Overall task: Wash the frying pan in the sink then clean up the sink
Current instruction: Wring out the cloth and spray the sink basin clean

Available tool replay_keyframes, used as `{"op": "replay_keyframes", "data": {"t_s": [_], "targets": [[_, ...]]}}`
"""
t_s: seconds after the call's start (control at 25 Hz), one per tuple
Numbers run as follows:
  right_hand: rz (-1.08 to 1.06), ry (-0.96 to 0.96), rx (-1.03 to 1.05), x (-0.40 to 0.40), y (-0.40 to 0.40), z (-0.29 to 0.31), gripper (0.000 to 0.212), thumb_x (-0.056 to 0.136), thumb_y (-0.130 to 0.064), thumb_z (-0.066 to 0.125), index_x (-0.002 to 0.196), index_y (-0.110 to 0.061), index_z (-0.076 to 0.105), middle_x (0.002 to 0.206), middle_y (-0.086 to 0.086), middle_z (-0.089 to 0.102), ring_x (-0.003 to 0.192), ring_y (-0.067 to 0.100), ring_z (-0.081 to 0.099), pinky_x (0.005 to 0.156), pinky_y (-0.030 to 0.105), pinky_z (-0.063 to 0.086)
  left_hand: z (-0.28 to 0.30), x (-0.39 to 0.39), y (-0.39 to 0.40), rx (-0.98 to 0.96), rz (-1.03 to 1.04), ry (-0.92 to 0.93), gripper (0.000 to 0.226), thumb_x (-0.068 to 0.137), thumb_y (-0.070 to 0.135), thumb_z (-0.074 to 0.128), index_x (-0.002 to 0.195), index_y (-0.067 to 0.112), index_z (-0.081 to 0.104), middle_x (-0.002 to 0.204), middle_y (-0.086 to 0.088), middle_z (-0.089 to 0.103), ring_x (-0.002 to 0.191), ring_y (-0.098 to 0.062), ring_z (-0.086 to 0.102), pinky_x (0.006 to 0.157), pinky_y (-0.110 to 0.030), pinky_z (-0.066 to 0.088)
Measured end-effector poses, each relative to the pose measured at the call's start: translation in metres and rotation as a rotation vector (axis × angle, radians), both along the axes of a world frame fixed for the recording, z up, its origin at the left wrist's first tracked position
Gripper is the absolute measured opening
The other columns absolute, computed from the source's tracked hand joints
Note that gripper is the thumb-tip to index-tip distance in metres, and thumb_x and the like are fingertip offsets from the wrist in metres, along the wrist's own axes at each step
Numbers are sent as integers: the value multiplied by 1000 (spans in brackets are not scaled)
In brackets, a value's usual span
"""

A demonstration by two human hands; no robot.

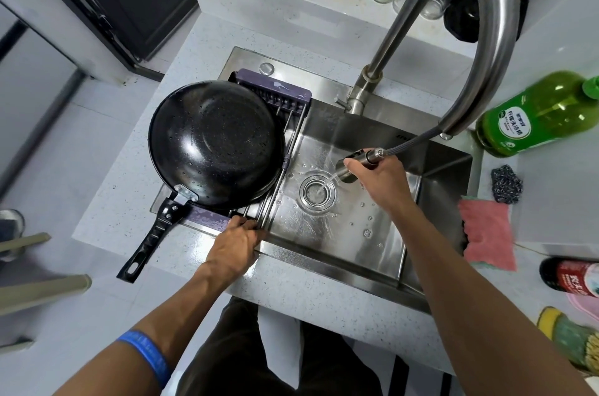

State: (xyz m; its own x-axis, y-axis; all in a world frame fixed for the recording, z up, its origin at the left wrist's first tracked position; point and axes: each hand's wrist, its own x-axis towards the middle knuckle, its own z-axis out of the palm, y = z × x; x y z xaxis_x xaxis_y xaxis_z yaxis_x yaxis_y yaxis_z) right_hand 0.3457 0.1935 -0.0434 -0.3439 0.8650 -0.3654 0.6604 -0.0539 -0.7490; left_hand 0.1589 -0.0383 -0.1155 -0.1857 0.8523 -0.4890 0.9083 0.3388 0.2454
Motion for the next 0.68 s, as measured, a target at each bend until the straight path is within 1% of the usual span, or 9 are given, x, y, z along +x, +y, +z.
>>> {"op": "replay_keyframes", "data": {"t_s": [0.16,0.24,0.32,0.4,0.48,0.56,0.64,0.68], "targets": [[5,-14,-1,2,-1,3,21,88,-38,72,70,-29,72,50,-21,61,50,-8,55,64,23,41,1,0,0,-4,0,-2,35,92,22,53,124,34,62,127,8,59,120,-20,40,90,-26,47],[-10,-22,12,3,-2,3,23,88,-38,72,66,-29,71,52,-20,63,52,-7,57,65,25,43,0,0,0,0,9,-5,34,93,22,52,123,34,62,126,8,60,120,-19,40,90,-26,47],[-54,-49,44,6,-3,1,26,87,-40,71,63,-29,70,56,-14,66,56,-2,60,67,31,50,-1,0,0,7,9,-4,34,93,24,53,124,34,62,126,9,59,120,-18,39,90,-24,46],[-72,-57,36,9,-3,0,26,85,-42,71,65,-25,72,60,-7,69,60,6,63,68,36,54,-1,1,0,10,7,1,33,94,25,53,125,33,61,128,8,59,121,-17,39,93,-24,45],[-61,18,-19,3,-5,3,19,85,-39,72,71,-27,74,64,-5,71,57,6,61,63,34,50,-1,0,-1,15,-1,3,32,94,25,53,125,32,61,129,6,58,122,-17,39,94,-24,45],[-49,100,-86,-10,-7,10,14,86,-36,73,73,-33,74,68,-2,74,59,10,60,61,33,48,-2,0,-1,21,1,-3,32,95,26,54,125,32,62,129,7,58,123,-18,39,94,-24,45],[-53,148,-138,-24,-7,15,13,88,-34,73,75,-34,72,67,-6,74,64,14,61,64,36,52,-1,0,0,18,20,-9,31,94,27,54,124,32,63,129,8,58,122,-17,38,93,-25,46],[-58,166,-153,-29,-7,17,11,88,-33,73,77,-35,71,64,-11,73,64,11,62,67,33,53,-1,0,0,16,27,-13,30,94,28,54,123,33,63,129,9,58,122,-17,38,93,-25,47]]}}
